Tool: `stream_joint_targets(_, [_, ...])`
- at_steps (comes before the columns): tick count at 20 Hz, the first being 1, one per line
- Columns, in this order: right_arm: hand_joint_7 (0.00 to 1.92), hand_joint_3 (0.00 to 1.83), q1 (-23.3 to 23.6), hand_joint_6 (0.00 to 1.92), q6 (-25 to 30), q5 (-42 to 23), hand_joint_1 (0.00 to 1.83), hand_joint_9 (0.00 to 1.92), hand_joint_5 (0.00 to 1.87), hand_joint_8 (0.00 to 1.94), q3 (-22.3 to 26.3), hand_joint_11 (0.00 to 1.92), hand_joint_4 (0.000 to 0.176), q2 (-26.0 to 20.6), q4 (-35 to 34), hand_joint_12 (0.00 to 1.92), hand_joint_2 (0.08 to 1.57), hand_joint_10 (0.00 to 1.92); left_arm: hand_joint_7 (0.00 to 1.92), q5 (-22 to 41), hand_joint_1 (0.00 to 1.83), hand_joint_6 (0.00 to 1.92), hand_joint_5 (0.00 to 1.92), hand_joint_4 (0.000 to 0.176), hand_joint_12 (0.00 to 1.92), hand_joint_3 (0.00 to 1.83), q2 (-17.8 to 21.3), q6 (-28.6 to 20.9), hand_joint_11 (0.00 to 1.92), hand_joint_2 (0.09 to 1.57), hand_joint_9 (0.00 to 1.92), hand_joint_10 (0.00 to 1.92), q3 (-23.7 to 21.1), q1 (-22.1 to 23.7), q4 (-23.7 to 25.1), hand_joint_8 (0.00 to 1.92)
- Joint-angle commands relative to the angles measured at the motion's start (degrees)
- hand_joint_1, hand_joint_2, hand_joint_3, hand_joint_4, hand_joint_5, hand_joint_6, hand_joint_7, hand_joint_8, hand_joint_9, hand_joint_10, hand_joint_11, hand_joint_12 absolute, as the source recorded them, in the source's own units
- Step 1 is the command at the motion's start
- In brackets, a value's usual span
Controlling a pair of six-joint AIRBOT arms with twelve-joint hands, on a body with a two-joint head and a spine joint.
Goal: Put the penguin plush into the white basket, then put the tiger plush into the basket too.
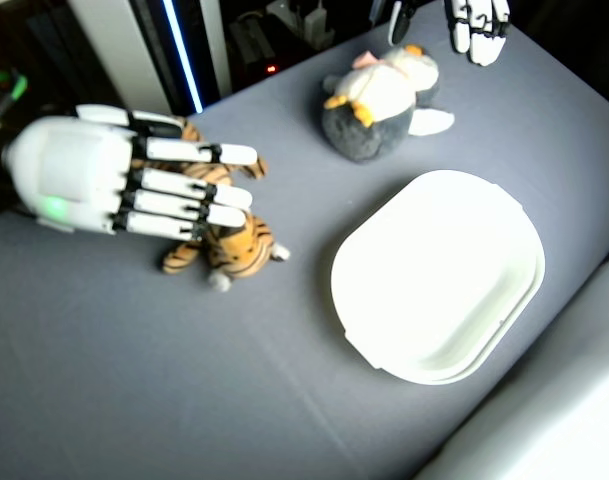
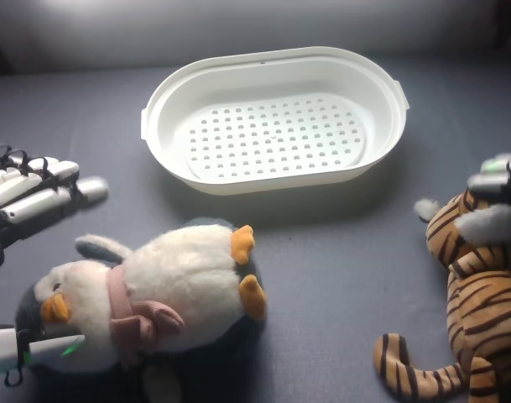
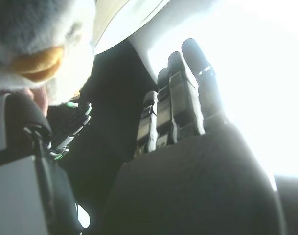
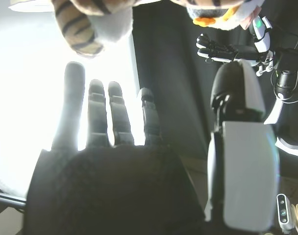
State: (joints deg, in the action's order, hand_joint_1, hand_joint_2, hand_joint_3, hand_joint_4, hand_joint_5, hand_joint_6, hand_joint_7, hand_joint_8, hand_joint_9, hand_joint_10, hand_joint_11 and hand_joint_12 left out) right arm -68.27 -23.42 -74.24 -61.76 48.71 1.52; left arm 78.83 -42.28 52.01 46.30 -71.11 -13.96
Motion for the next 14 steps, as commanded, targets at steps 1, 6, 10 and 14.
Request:
stream_joint_targets(1, [0.33,0.0,0.41,0.0,0.46,-6.64,0.59,0.32,0.44,0.0,-0.16,0.2,0.014,-0.09,-1.34,0.45,1.3,0.0,0.2,6.87,0.72,0.0,0.38,0.107,0.67,0.0,0.16,-0.3,0.0,0.91,0.17,0.02,0.23,0.3,-0.31,0.0])
stream_joint_targets(6, [0.35,0.0,0.43,0.0,0.51,-6.63,0.55,0.34,0.45,0.0,-0.17,0.24,0.011,-0.06,-1.34,0.45,1.3,0.01,0.19,-1.27,0.76,0.0,0.39,0.12,0.75,0.0,0.24,-0.18,0.0,0.83,0.19,0.0,1.36,1.06,1.83,0.0])
stream_joint_targets(10, [0.37,0.0,0.44,0.0,0.67,-6.6,0.55,0.36,0.45,0.01,-0.17,0.26,0.017,0.02,-1.3,0.46,1.29,0.01,0.07,-12.81,0.74,0.0,0.26,0.172,0.65,0.0,-0.31,8.68,0.0,0.74,0.11,0.0,1.81,5.89,2.0,0.0])
stream_joint_targets(14, [0.37,0.0,0.41,0.0,0.86,-6.6,0.54,0.37,0.45,0.0,-0.16,0.27,0.014,0.01,-1.27,0.47,1.29,0.01,0.06,-19.59,0.82,0.0,0.24,0.176,0.9,0.0,-3.68,14.74,0.0,0.7,0.14,0.01,3.93,10.08,-0.44,0.0])
